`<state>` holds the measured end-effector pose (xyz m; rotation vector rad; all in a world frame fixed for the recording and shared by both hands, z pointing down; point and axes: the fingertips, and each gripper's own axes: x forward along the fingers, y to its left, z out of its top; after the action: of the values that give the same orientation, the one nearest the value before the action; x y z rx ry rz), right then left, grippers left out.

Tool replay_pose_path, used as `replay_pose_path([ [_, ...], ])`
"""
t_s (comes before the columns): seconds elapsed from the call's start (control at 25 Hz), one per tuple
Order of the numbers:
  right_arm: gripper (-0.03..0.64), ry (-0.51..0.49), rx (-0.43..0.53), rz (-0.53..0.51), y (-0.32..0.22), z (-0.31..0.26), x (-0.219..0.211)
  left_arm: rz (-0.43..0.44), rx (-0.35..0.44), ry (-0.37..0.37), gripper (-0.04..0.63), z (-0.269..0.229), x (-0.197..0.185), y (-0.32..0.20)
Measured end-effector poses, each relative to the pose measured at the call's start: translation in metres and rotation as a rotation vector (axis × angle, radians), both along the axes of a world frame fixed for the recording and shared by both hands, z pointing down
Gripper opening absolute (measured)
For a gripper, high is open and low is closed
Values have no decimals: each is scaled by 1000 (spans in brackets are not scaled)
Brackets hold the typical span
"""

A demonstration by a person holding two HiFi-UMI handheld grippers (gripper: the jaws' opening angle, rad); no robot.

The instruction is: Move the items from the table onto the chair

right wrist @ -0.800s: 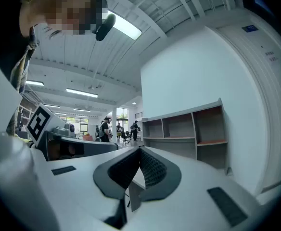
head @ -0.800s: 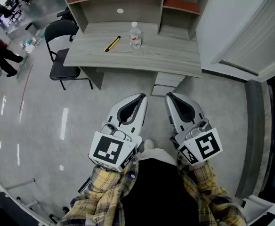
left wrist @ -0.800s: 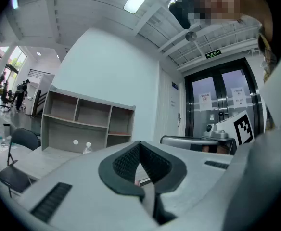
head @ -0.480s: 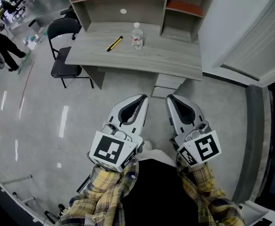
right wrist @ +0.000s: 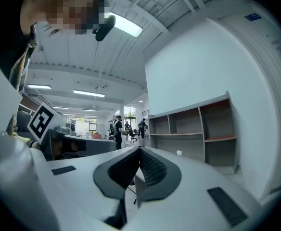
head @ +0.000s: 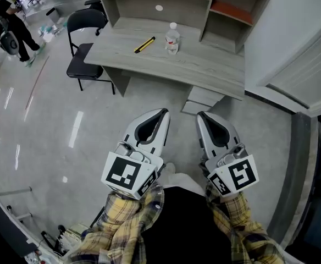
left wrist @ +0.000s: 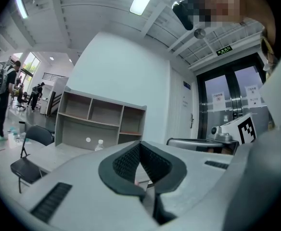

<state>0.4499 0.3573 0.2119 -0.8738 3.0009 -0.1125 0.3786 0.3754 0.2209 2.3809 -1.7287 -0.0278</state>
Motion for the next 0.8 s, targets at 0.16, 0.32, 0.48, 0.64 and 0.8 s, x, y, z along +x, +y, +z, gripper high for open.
replay_pose_path([
  [0.16, 17, 2, 2, -31, -11, 2, -14, -39, 2, -2, 3, 1, -16, -10],
  [0.32, 17, 2, 8, -37, -33, 1, -32, -61, 13, -4, 3, -2, -40, -32],
  [0.48, 17, 2, 17, -23, -62, 4, -58, -51, 25, -3, 3, 0, -68, -61],
  [0.64, 17, 3, 22, -4, -98, 5, -95, -30, 27, -7, 3, 0, -104, -99],
  [0.8, 17, -1, 7, 48, -145, 6, -142, 15, 14, -27, 3, -3, -151, -144],
])
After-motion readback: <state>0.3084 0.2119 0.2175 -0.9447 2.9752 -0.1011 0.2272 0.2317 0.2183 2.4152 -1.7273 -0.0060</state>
